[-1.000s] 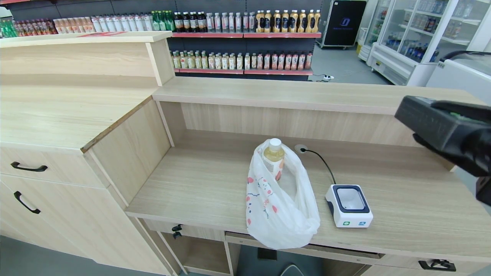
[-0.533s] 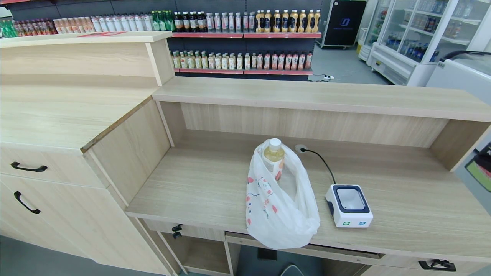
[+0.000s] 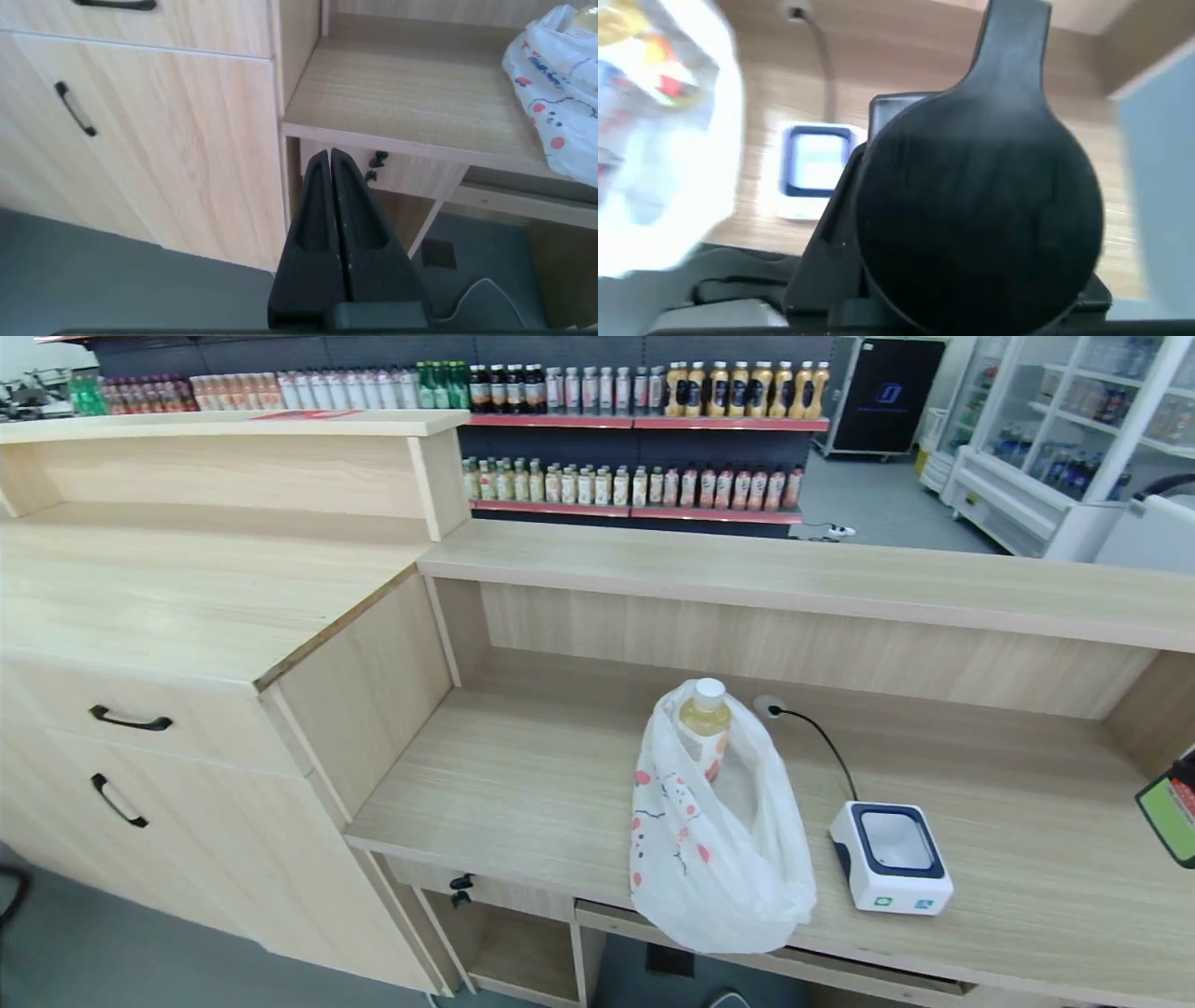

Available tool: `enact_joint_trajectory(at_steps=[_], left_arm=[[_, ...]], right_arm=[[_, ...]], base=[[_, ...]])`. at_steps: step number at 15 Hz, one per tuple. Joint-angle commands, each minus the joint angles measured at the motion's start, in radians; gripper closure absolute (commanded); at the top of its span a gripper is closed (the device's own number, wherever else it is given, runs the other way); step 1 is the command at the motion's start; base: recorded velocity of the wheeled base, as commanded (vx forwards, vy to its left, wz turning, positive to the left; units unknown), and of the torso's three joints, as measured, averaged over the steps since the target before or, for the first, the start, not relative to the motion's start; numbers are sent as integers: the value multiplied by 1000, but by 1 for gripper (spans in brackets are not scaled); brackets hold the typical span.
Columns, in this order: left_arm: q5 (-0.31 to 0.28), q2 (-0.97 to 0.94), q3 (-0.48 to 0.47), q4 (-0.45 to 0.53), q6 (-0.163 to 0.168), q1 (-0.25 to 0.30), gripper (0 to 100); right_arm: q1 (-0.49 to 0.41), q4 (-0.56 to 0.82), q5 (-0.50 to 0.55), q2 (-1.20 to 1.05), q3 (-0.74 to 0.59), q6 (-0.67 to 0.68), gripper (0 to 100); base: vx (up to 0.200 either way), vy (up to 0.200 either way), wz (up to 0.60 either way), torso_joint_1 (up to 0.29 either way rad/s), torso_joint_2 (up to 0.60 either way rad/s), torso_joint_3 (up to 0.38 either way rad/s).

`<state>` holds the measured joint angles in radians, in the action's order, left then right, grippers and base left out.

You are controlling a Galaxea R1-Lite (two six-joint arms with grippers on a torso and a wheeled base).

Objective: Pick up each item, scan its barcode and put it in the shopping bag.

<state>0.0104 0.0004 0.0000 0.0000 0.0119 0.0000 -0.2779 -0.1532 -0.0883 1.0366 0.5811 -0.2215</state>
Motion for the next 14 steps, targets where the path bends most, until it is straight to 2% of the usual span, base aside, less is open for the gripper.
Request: enact_joint_trajectory(at_steps=[1,3,5,7,12,14], left_arm=[[0,0,0,0,0,0,100],[0,0,0,0,0,0,100],[0,0,0,0,0,0,100],[0,0,0,0,0,0,100],[0,0,0,0,0,0,100],[0,0,0,0,0,0,100]], right_arm=[[0,15,-1,49,17,79,100],[-20,60,-2,69,14,248,100],[-49,80,-8,85,11,352,100],[-84,96,-42,129,16,378,100],[-233,63,-321,324,52,387,100],[-316,-9,-482,434,48,278,100]], base=[[0,0,0,0,0,0],[0,0,0,0,0,0],[0,0,0,0,0,0],[0,0,0,0,0,0],[0,0,0,0,0,0],[0,0,0,0,0,0]])
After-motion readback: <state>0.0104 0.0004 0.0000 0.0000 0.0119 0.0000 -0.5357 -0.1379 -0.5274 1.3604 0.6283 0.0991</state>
